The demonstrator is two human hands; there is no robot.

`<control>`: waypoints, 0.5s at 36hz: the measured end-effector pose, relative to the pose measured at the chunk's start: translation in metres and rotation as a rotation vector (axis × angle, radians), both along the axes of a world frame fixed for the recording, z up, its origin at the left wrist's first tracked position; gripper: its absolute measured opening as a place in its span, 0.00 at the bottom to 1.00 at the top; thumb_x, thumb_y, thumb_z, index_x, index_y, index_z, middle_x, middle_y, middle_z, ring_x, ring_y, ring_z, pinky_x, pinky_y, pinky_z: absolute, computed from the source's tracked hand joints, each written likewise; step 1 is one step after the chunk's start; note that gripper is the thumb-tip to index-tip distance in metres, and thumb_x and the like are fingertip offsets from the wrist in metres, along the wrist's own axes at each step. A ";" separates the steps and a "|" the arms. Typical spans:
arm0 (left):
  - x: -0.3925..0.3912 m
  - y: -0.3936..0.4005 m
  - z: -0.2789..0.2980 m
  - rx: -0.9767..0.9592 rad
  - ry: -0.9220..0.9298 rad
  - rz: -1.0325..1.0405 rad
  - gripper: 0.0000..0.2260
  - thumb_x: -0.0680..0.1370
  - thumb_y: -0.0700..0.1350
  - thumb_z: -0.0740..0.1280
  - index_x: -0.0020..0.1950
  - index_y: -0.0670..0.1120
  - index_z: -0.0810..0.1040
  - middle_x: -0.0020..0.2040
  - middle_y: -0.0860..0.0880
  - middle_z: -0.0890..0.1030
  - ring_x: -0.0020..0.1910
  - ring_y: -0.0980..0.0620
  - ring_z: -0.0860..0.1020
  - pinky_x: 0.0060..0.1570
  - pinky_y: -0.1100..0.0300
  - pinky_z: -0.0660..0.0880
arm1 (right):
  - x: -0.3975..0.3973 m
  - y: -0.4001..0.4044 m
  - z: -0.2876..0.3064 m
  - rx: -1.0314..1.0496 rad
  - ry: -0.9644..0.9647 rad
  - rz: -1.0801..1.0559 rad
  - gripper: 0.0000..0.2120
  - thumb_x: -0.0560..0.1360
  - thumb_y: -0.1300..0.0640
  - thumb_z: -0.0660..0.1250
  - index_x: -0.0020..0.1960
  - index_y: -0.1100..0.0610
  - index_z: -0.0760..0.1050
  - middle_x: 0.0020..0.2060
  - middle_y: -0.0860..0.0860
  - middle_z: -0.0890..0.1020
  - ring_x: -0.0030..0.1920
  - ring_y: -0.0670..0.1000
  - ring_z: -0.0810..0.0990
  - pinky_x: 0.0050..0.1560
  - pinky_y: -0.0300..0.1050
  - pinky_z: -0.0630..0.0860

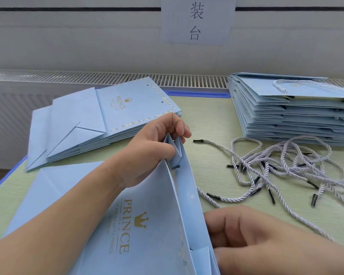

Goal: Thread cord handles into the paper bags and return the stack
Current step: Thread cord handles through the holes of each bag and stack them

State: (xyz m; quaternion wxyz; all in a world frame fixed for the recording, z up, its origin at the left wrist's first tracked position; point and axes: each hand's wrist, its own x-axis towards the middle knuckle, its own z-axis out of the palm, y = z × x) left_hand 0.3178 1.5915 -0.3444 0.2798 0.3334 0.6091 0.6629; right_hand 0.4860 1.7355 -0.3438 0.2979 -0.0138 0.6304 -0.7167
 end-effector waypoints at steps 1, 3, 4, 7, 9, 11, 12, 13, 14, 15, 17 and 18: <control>0.000 0.001 0.000 0.002 -0.001 -0.003 0.16 0.59 0.30 0.54 0.42 0.45 0.69 0.42 0.54 0.77 0.37 0.59 0.72 0.31 0.68 0.67 | -0.002 -0.007 -0.007 0.082 0.085 0.002 0.14 0.75 0.65 0.63 0.60 0.68 0.74 0.57 0.71 0.77 0.60 0.74 0.72 0.63 0.67 0.66; 0.001 0.002 -0.001 -0.002 0.007 -0.004 0.16 0.59 0.30 0.54 0.41 0.45 0.69 0.42 0.54 0.77 0.37 0.59 0.72 0.32 0.68 0.67 | -0.004 -0.018 -0.007 0.153 0.245 -0.081 0.12 0.75 0.64 0.63 0.56 0.65 0.78 0.52 0.72 0.78 0.55 0.76 0.73 0.55 0.64 0.72; 0.001 0.002 -0.001 -0.003 0.012 -0.003 0.16 0.59 0.30 0.54 0.41 0.45 0.69 0.42 0.54 0.77 0.37 0.59 0.72 0.32 0.68 0.67 | -0.003 -0.019 -0.008 0.206 0.272 -0.108 0.11 0.75 0.63 0.64 0.55 0.63 0.79 0.50 0.70 0.79 0.53 0.75 0.75 0.52 0.63 0.73; 0.000 0.002 0.000 0.000 0.004 0.002 0.16 0.59 0.30 0.54 0.41 0.45 0.69 0.42 0.54 0.78 0.37 0.59 0.73 0.32 0.68 0.68 | -0.003 -0.021 -0.013 0.392 0.386 -0.157 0.09 0.73 0.59 0.65 0.50 0.60 0.80 0.41 0.57 0.84 0.42 0.56 0.83 0.42 0.53 0.77; 0.001 0.002 0.000 0.000 -0.001 0.002 0.16 0.59 0.30 0.54 0.41 0.45 0.69 0.42 0.54 0.78 0.36 0.59 0.73 0.32 0.68 0.68 | -0.004 -0.016 -0.011 0.415 0.393 -0.103 0.08 0.74 0.59 0.66 0.46 0.63 0.80 0.34 0.56 0.81 0.35 0.48 0.76 0.35 0.41 0.70; 0.000 0.002 0.000 0.003 -0.010 0.008 0.16 0.59 0.30 0.54 0.41 0.45 0.69 0.43 0.53 0.77 0.36 0.58 0.73 0.32 0.68 0.68 | -0.004 -0.016 0.001 0.199 0.248 -0.038 0.08 0.73 0.60 0.67 0.40 0.64 0.79 0.33 0.56 0.79 0.34 0.48 0.75 0.33 0.37 0.68; 0.000 0.002 0.000 0.006 -0.013 0.016 0.16 0.59 0.30 0.54 0.41 0.46 0.69 0.43 0.53 0.77 0.36 0.58 0.73 0.32 0.68 0.68 | -0.005 -0.016 0.008 0.077 0.176 -0.032 0.06 0.72 0.58 0.69 0.38 0.59 0.80 0.33 0.54 0.80 0.33 0.48 0.76 0.33 0.35 0.69; 0.000 0.002 -0.001 0.009 -0.012 0.024 0.16 0.59 0.30 0.54 0.41 0.46 0.69 0.43 0.52 0.77 0.38 0.58 0.73 0.33 0.68 0.68 | -0.006 -0.014 0.011 -0.034 0.124 -0.045 0.04 0.70 0.57 0.70 0.37 0.55 0.81 0.32 0.52 0.81 0.33 0.46 0.77 0.34 0.34 0.70; 0.000 0.002 -0.001 0.011 -0.009 0.031 0.16 0.59 0.31 0.54 0.41 0.46 0.69 0.43 0.52 0.77 0.39 0.57 0.73 0.33 0.68 0.68 | -0.006 -0.014 0.016 -0.097 0.102 -0.044 0.03 0.69 0.57 0.70 0.37 0.53 0.82 0.31 0.50 0.82 0.32 0.45 0.78 0.34 0.32 0.71; 0.000 0.002 -0.001 0.012 -0.007 0.034 0.16 0.59 0.31 0.54 0.41 0.46 0.69 0.43 0.52 0.77 0.39 0.57 0.73 0.33 0.67 0.68 | -0.005 -0.013 0.017 -0.112 0.117 -0.043 0.03 0.69 0.56 0.70 0.38 0.52 0.82 0.31 0.49 0.82 0.32 0.44 0.77 0.35 0.32 0.71; 0.000 0.002 -0.001 0.008 -0.004 0.030 0.15 0.59 0.31 0.54 0.41 0.46 0.69 0.43 0.53 0.77 0.37 0.58 0.72 0.33 0.68 0.68 | -0.003 -0.013 0.017 0.029 0.202 -0.049 0.04 0.68 0.56 0.69 0.39 0.54 0.82 0.31 0.50 0.79 0.31 0.45 0.74 0.34 0.34 0.68; 0.000 0.002 -0.001 0.004 -0.002 0.022 0.15 0.59 0.31 0.54 0.41 0.46 0.69 0.43 0.53 0.77 0.36 0.58 0.72 0.32 0.68 0.68 | -0.003 -0.013 0.017 0.166 0.268 -0.062 0.04 0.68 0.56 0.68 0.39 0.55 0.81 0.30 0.50 0.77 0.30 0.45 0.71 0.33 0.35 0.66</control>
